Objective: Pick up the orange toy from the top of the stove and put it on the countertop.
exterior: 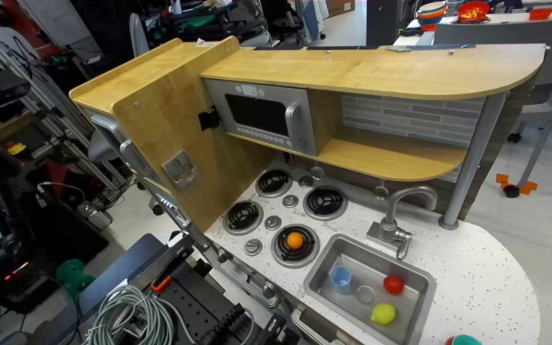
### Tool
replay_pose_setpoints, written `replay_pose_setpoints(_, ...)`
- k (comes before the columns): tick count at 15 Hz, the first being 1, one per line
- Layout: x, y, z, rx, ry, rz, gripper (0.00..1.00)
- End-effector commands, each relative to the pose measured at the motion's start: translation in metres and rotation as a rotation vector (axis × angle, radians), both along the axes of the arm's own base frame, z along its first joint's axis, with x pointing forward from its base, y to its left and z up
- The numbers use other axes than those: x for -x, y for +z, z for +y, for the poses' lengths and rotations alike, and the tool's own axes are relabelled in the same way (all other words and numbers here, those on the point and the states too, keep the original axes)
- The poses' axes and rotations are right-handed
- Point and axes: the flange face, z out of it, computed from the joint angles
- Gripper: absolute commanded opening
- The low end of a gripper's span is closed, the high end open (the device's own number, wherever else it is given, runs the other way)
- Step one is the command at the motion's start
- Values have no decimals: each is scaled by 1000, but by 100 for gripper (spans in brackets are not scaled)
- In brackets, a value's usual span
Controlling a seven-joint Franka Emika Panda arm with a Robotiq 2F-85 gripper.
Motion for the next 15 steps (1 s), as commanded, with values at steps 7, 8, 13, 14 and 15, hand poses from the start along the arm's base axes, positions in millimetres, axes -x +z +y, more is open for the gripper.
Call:
replay_pose_setpoints(7, -71, -54, 9, 63, -21, 47, 100)
replay_pose_setpoints(8, -85, -71, 14, 85, -16, 62, 100)
replay_pose_setpoints(13, -147, -180, 43, 175, 83, 141, 100)
replay_pose_setpoints(14, -155, -200, 47, 191, 94, 152, 100)
replay_pose_setpoints(15, -162, -222, 49, 209, 110, 162, 100)
